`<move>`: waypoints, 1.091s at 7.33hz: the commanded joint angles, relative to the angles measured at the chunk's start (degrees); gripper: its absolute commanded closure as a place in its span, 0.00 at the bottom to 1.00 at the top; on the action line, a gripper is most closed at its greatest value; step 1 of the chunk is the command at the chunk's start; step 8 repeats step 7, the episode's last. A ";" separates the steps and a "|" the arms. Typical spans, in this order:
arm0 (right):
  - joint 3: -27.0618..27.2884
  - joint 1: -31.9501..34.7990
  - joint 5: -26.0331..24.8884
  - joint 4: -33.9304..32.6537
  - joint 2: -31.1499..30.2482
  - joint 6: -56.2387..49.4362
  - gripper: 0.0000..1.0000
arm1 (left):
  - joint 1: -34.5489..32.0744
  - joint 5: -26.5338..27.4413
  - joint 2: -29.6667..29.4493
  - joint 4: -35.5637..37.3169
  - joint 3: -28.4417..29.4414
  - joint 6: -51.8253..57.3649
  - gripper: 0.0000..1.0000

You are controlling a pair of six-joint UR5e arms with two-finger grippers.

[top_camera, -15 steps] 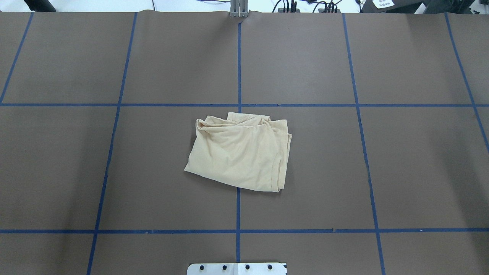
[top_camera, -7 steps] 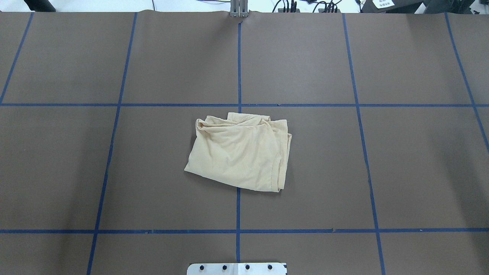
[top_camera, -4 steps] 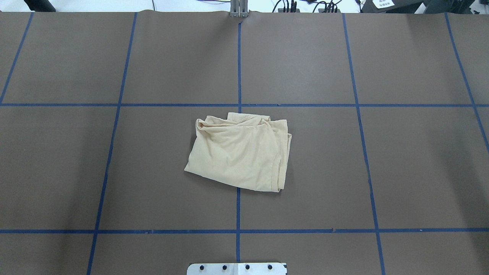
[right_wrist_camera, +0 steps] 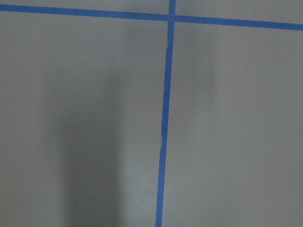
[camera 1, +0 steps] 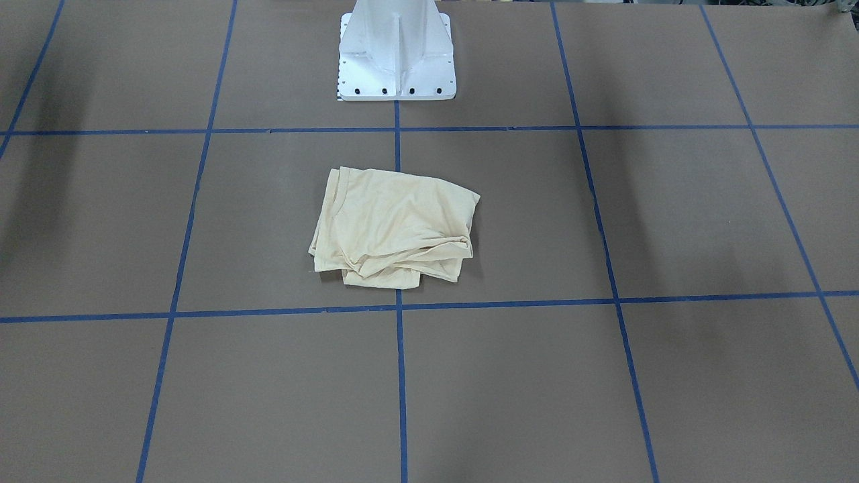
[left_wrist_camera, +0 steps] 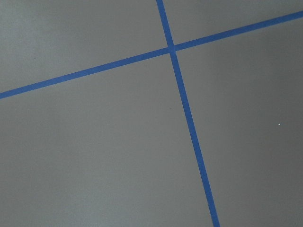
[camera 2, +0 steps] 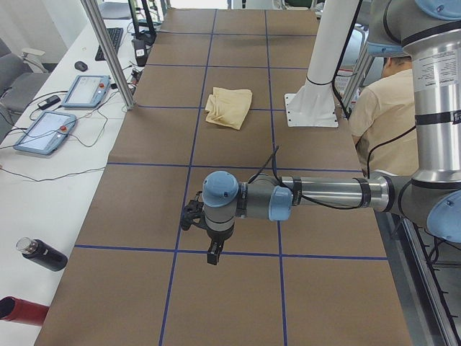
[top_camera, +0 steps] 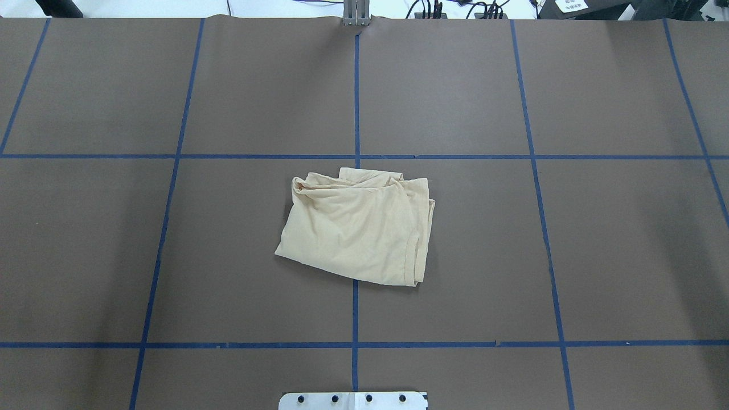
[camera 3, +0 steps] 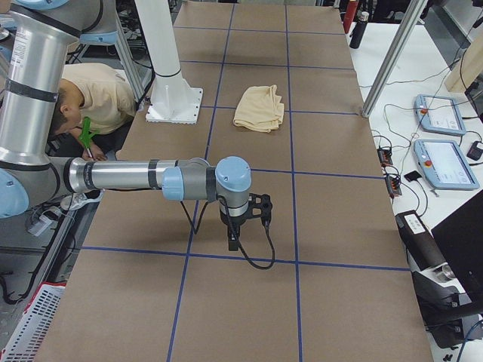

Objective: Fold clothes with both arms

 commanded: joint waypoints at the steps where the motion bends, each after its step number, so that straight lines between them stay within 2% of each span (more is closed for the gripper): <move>1: 0.09 0.01 0.00 0.09 0.00 -0.03 0.00 | 0.00 0.07 0.01 0.00 0.00 -0.07 0.00; 8: 0.09 0.01 -0.18 0.70 0.00 -0.03 0.00 | 0.00 -0.02 0.02 0.09 0.09 -0.07 0.00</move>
